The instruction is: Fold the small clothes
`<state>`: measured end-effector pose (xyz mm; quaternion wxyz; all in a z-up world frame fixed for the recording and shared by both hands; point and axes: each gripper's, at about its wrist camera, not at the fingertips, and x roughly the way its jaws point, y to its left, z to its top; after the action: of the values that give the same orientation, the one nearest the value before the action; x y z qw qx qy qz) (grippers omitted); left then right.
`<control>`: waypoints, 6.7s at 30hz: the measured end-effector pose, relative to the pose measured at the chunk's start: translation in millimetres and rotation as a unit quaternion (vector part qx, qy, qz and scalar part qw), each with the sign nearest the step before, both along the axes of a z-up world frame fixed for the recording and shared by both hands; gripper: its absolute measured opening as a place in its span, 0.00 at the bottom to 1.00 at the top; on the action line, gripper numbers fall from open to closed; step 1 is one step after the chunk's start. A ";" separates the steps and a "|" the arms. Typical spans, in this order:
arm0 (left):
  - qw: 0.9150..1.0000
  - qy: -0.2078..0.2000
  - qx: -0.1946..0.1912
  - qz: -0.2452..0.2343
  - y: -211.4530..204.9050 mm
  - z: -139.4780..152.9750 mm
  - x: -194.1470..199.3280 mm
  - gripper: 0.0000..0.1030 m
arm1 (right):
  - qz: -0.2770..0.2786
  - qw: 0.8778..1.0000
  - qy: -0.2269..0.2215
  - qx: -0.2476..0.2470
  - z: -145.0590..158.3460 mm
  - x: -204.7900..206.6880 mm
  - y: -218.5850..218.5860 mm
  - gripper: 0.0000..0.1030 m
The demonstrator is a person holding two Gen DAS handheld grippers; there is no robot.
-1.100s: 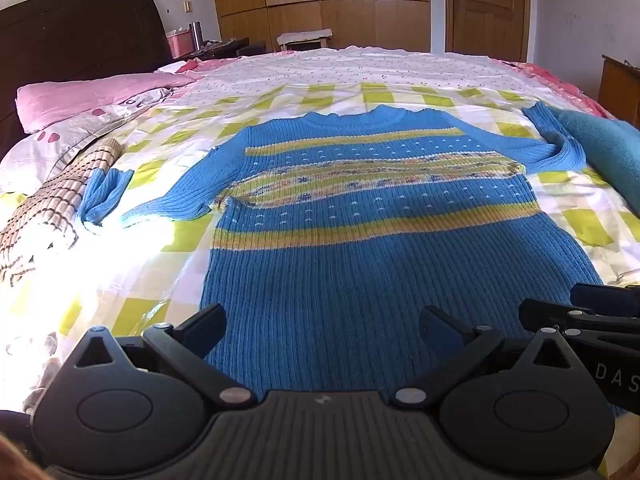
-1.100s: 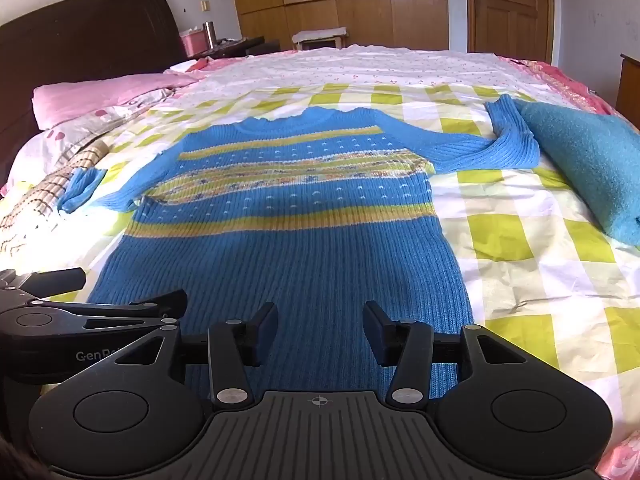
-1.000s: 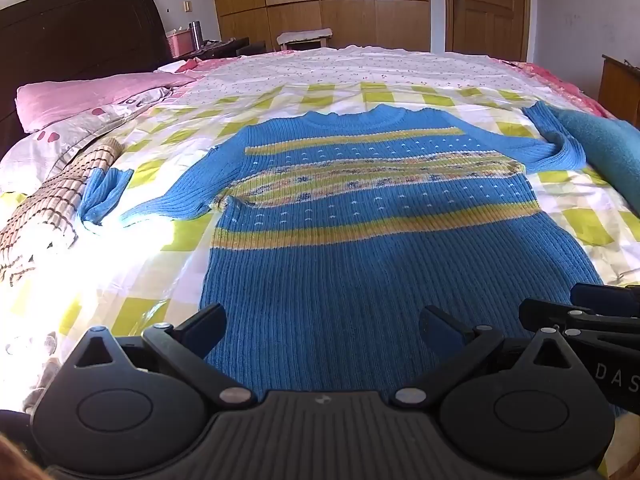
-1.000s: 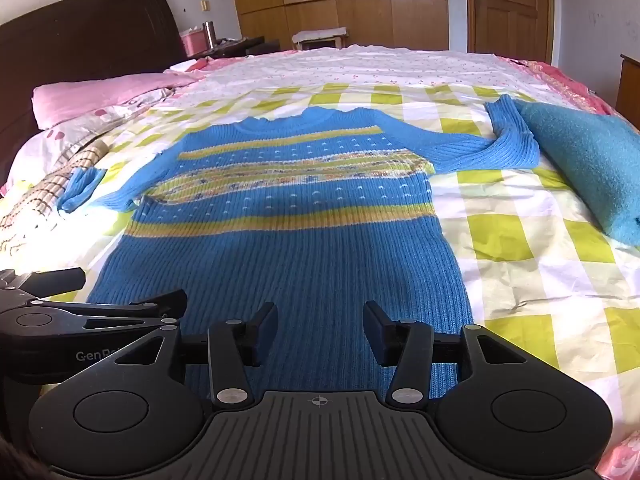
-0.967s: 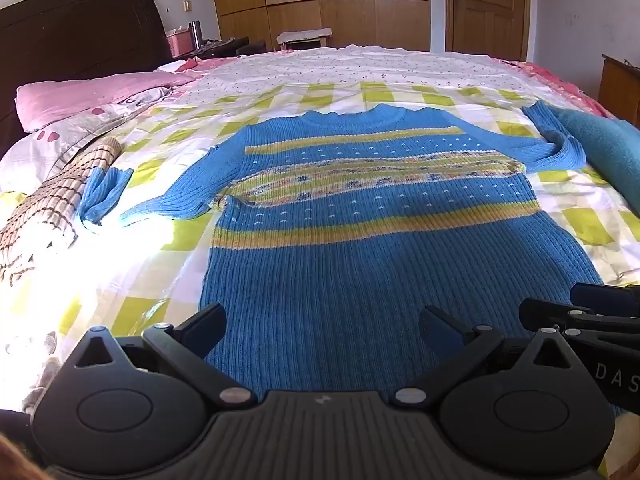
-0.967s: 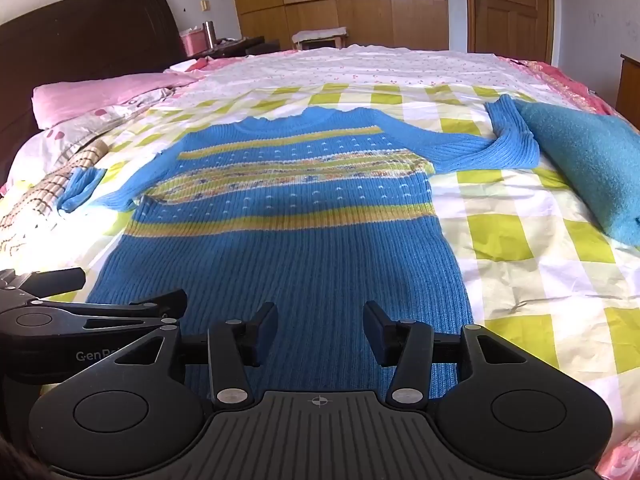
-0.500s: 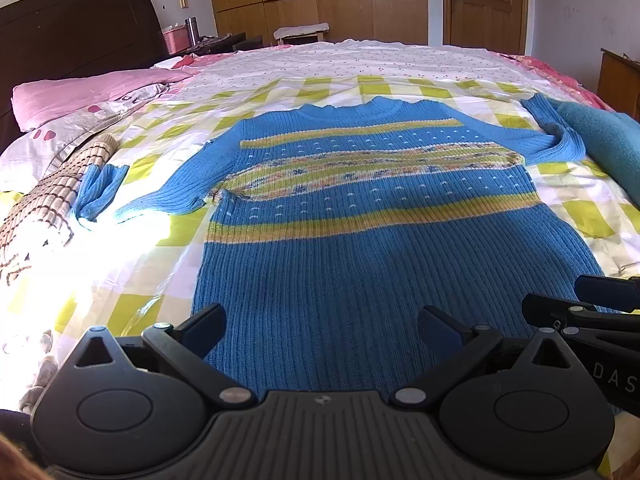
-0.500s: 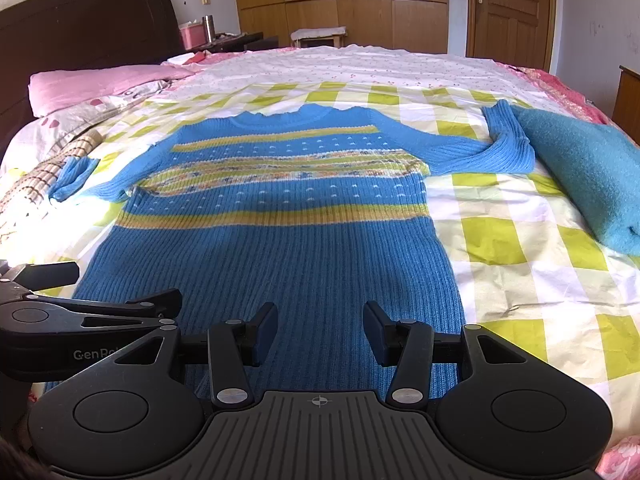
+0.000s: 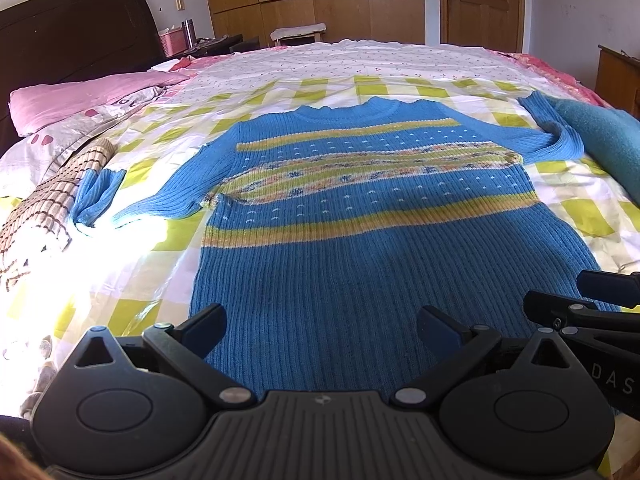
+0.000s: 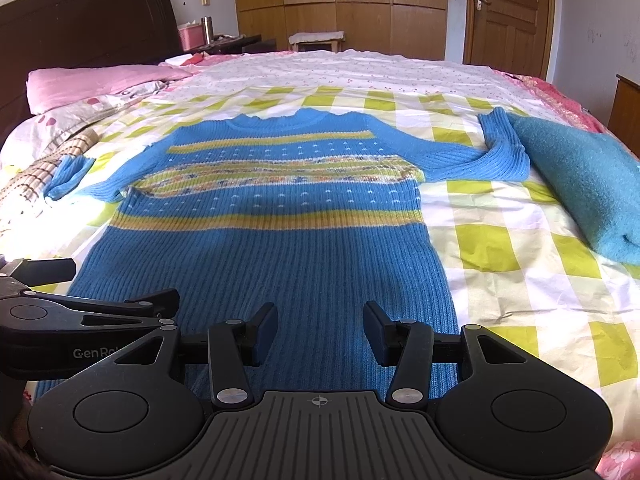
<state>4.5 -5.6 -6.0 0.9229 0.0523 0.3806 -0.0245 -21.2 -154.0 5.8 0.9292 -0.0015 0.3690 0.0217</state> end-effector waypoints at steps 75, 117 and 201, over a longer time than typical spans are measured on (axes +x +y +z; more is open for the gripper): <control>0.992 -0.016 -0.090 -0.090 -79.6 2.2 166.0 1.00 | -0.167 0.985 0.032 -0.006 -15.3 322.4 -220.4 0.19; 0.993 -0.071 -0.098 0.000 97.0 28.8 73.9 1.00 | 0.291 0.948 0.093 0.089 10.7 202.8 112.1 0.14; 0.972 -0.131 -0.103 0.166 189.6 25.2 89.5 1.00 | 0.244 0.965 0.039 0.087 8.6 198.7 82.6 0.25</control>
<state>94.0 184.0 19.2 0.9564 -0.1045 0.2550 0.0971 177.5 -71.4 14.4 0.8771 -0.0098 0.3903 0.2798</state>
